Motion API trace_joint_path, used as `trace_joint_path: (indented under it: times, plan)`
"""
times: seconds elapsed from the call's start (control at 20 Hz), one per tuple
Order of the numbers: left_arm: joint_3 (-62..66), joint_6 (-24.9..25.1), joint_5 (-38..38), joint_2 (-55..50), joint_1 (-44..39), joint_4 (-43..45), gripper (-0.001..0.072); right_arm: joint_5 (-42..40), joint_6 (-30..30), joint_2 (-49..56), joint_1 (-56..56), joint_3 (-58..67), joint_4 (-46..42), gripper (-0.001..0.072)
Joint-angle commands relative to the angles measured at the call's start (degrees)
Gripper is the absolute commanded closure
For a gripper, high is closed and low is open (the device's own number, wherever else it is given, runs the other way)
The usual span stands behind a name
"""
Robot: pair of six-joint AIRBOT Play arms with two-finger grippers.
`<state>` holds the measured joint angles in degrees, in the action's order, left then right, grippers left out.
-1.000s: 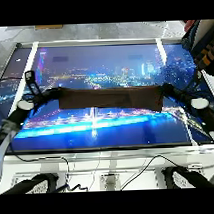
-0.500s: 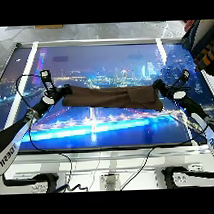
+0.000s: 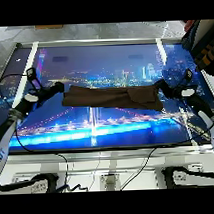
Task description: Fold the clothes and pants, and hang the long-sleeved shirts on hangers.
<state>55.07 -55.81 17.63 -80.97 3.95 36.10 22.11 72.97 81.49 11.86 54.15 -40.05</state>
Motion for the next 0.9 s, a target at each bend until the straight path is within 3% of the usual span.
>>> trace_joint_path:
  times: [0.0, 0.1, 0.3, 0.55, 0.85]
  plan:
    - [1.6, -5.8, 21.5, -3.3, 8.4, -0.2, 0.0006, 12.5, 0.0, -0.1, 5.6, 0.6, -1.1, 0.0025]
    - [4.7, -6.8, 26.9, -8.0, 10.5, -0.2, 0.0005, 16.8, 0.0, 0.0, 7.8, 0.6, -1.2, 0.0025]
    - [13.0, -10.9, 29.2, -16.4, 9.3, -0.2, 0.0001, 20.7, 0.0, 0.0, 9.1, 0.6, -1.3, 0.0025]
    - [19.9, -11.1, 37.1, -23.6, 7.0, -0.2, 0.0, 23.3, 0.0, 0.0, 9.2, 0.7, -0.9, 0.0026]
    - [20.0, -9.4, 37.6, -24.4, 5.0, 2.0, 0.0023, 29.8, -0.9, -0.1, 8.4, 0.7, -0.4, 0.0026]
